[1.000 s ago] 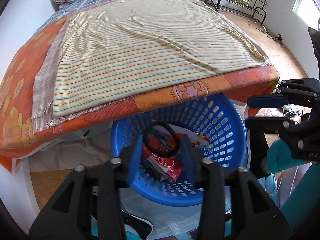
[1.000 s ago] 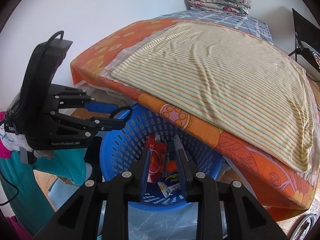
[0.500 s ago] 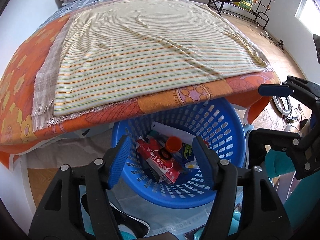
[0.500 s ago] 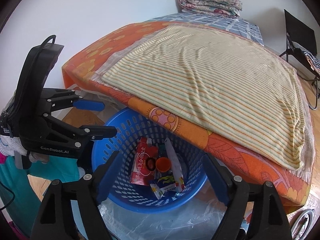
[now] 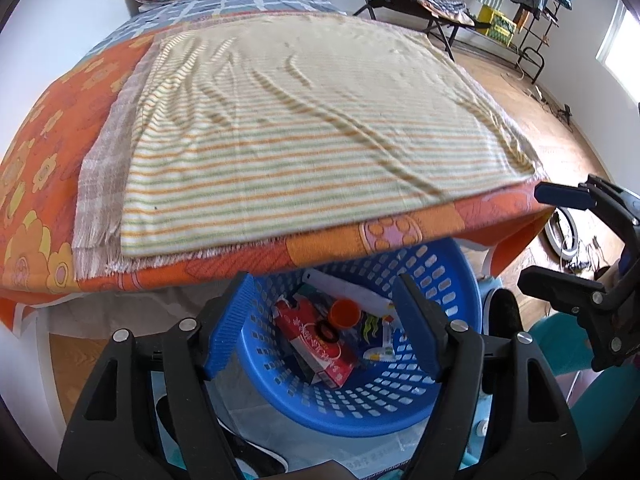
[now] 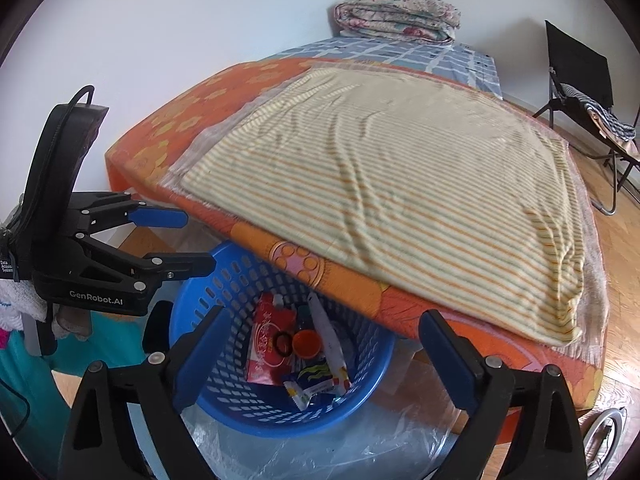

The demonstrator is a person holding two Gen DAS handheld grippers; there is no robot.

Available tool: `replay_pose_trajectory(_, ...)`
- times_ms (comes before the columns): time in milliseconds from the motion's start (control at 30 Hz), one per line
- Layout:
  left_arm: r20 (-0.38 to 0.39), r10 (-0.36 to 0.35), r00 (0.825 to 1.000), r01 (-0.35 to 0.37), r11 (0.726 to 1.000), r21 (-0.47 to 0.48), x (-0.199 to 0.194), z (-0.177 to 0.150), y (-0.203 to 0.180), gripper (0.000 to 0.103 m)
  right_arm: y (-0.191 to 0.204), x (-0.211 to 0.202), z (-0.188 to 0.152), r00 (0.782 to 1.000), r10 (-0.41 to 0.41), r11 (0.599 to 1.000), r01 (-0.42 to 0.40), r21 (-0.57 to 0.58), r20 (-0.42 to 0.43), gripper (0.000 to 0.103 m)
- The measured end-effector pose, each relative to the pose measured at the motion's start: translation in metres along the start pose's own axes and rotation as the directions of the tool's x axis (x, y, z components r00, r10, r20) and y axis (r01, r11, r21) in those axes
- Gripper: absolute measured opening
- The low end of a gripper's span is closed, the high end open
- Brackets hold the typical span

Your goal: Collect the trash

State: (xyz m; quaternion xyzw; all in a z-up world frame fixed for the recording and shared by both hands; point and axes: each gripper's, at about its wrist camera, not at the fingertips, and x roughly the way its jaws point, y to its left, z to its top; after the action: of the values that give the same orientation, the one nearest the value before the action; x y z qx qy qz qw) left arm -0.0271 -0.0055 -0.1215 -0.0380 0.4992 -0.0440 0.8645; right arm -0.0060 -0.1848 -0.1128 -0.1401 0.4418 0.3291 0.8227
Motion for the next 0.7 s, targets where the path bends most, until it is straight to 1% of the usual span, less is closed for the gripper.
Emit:
replay_pose_trajectory(100, 0.023, 0.004, 1.0, -0.004, 1.0, -0.017, -0.005, 0.009, 0.001, 0.075, -0.003, -0.004, 0.006, 1.0, -0.021, 1.0, 0.02, 0.002, 0.017, 0.097)
replay_pose_trajectory(233, 0.061, 0.006, 0.998, -0.004, 0.999, -0.041, -0.011, 0.024, 0.004, 0.077, -0.009, -0.014, 0.017, 0.998, -0.045, 0.999, 0.045, 0.008, 0.053, 0.102)
replay_pose_trajectory(433, 0.124, 0.014, 0.992, -0.007, 0.998, -0.062, -0.024, 0.051, 0.005, 0.078, -0.021, -0.026, 0.036, 0.993, -0.062, 0.998, 0.06, 0.024, 0.097, 0.103)
replay_pose_trajectory(567, 0.182, 0.017, 0.983, -0.004, 0.997, -0.076, -0.039, 0.07, 0.003, 0.078, -0.033, -0.033, 0.05, 0.991, -0.062, 0.997, 0.056, 0.047, 0.122, 0.103)
replay_pose_trajectory(700, 0.248, 0.003, 0.969, 0.026, 0.993, -0.116, -0.056, 0.087, 0.003, 0.08, -0.046, -0.041, 0.064, 0.988, -0.053, 0.996, 0.042, 0.079, 0.148, 0.103)
